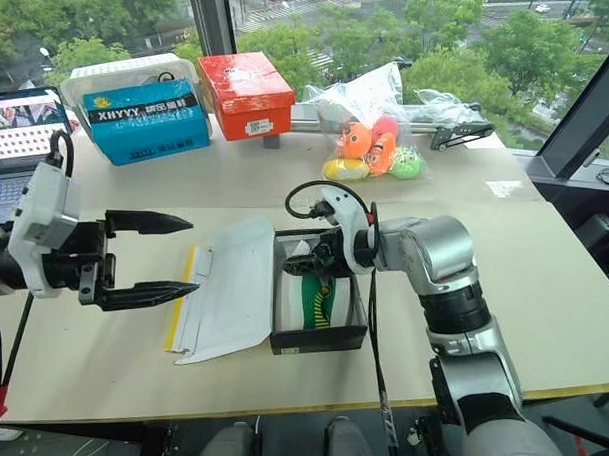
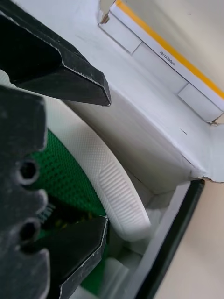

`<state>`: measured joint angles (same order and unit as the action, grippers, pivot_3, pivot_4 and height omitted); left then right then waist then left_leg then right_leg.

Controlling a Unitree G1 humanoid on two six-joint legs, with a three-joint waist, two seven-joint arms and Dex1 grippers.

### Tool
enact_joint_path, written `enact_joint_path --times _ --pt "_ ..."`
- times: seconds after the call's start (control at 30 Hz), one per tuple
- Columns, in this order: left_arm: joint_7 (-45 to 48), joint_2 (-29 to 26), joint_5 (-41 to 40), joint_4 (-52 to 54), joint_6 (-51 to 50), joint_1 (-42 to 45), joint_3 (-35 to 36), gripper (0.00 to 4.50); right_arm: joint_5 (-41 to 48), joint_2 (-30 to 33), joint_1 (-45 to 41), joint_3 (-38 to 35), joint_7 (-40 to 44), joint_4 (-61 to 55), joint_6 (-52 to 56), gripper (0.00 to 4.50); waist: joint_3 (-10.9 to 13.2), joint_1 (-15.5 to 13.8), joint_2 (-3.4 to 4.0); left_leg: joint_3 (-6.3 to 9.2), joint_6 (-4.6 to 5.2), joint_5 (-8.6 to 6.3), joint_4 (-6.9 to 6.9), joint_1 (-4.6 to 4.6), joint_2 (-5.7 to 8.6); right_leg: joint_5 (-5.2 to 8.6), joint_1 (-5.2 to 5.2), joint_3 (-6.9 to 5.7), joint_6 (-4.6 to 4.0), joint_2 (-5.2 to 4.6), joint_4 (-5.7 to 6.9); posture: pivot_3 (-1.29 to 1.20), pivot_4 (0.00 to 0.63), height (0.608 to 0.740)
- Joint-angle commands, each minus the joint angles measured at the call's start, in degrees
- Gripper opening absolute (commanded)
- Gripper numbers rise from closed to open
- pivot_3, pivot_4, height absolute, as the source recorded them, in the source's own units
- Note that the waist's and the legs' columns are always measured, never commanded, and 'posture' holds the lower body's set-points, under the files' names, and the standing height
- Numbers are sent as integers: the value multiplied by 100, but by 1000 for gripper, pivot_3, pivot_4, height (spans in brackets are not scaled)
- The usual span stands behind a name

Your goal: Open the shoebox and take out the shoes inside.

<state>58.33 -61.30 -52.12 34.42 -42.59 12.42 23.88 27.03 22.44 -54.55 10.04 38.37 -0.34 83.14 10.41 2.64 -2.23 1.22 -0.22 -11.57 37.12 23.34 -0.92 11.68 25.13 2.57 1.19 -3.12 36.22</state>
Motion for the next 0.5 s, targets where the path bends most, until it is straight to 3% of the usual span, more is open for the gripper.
enact_joint_path --times 0.03,0.2,0.3,0.5 --pt "-206 55 -171 357 -7 -217 452 4500 -168 20 -244 432 -209 329 300 4456 0 1 0 2 0 0 0 1 0 0 0 -2 0 1 -1 0 150 740" --pt "-532 147 -355 686 -66 -529 667 4500 -496 -243 -327 611 -383 1168 -303 4456 -6 1 -7 1 0 0 1 -18 -1 9 -16 -2 14 1 0 0 150 740" --pt "-642 113 -465 781 -115 -666 817 4500 -609 -337 -417 543 -439 1469 -556 3810 -9 -15 -10 2 0 0 2 -32 0 14 -33 -4 23 1 -1 0 150 740" --pt "-662 -17 -497 721 -118 -686 896 4500 -551 -410 -543 382 -499 1479 -566 1832 -9 -3 -10 3 0 0 0 -83 -2 27 -86 -7 40 1 -11 0 150 740"
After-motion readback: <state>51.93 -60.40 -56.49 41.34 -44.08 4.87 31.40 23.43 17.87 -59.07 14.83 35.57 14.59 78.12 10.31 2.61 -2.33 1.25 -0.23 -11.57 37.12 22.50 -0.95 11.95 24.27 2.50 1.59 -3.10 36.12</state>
